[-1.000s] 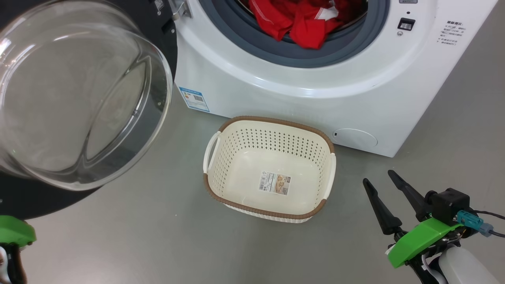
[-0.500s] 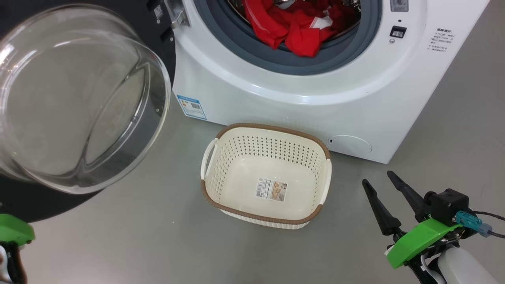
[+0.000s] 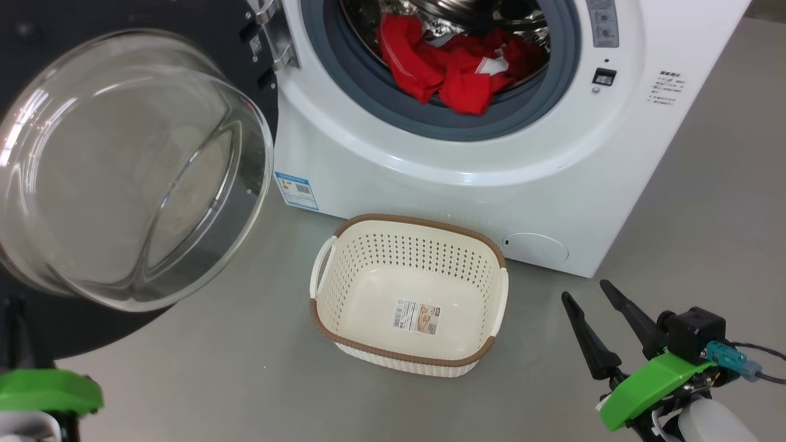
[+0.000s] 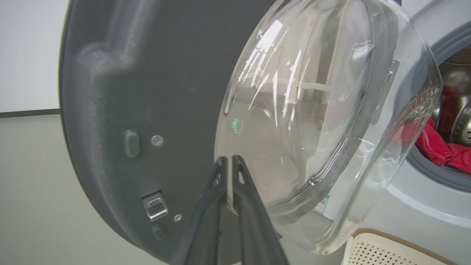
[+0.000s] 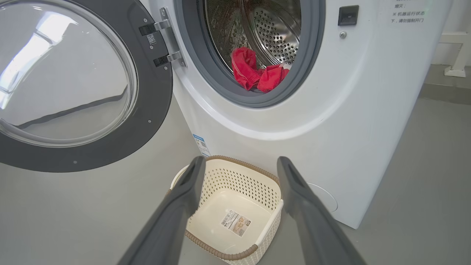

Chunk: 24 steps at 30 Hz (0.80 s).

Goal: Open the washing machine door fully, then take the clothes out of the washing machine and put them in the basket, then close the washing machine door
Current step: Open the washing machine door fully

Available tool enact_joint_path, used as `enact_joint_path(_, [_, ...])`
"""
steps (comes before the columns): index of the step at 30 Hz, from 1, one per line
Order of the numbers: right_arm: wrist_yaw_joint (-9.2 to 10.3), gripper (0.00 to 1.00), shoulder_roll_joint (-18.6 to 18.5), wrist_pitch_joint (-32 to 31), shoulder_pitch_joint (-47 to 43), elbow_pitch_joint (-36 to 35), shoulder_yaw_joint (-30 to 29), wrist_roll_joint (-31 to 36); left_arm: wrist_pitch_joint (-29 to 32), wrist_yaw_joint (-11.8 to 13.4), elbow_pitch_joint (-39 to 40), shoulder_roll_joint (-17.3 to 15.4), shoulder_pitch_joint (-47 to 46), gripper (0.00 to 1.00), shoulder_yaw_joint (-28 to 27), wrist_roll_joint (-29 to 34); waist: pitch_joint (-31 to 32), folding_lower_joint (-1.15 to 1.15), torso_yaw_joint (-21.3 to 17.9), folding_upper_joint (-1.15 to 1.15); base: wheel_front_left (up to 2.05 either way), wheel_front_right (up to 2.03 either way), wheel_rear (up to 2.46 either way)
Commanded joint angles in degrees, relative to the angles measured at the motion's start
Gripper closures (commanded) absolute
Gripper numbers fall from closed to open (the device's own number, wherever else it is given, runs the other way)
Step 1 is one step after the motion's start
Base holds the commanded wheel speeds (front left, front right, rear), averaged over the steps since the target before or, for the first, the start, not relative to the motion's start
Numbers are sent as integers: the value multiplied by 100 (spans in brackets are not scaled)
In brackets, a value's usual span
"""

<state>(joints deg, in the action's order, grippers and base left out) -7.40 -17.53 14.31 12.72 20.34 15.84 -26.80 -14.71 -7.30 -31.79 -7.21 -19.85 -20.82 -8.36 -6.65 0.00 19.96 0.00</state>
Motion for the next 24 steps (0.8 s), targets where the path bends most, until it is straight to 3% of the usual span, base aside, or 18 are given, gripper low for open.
enact_joint_path(1, [-9, 0, 2, 69, -102, -127, 67, 6, -29, -16, 327, -167, 186, 0, 20, -127, 108, 0, -97, 0, 0, 0, 0])
enact_joint_path(11, [-9, 0, 10, 69, -263, -190, -135, 17, -29, -18, 1236, 69, 1171, 0, 832, -621, 194, 0, -560, 0, 0, 0, 0])
enact_joint_path(18, [-9, 0, 15, 69, -348, -248, -338, 38, -29, -18, 1661, -80, 1523, 0, 1513, -926, 170, 0, -1036, 0, 0, 0, 0])
enact_joint_path(24, [-9, 0, 53, 69, -349, -308, -459, 65, -29, -18, 1973, -230, 1684, 0, 1720, -1070, 85, 0, -1482, 0, 0, 0, 0])
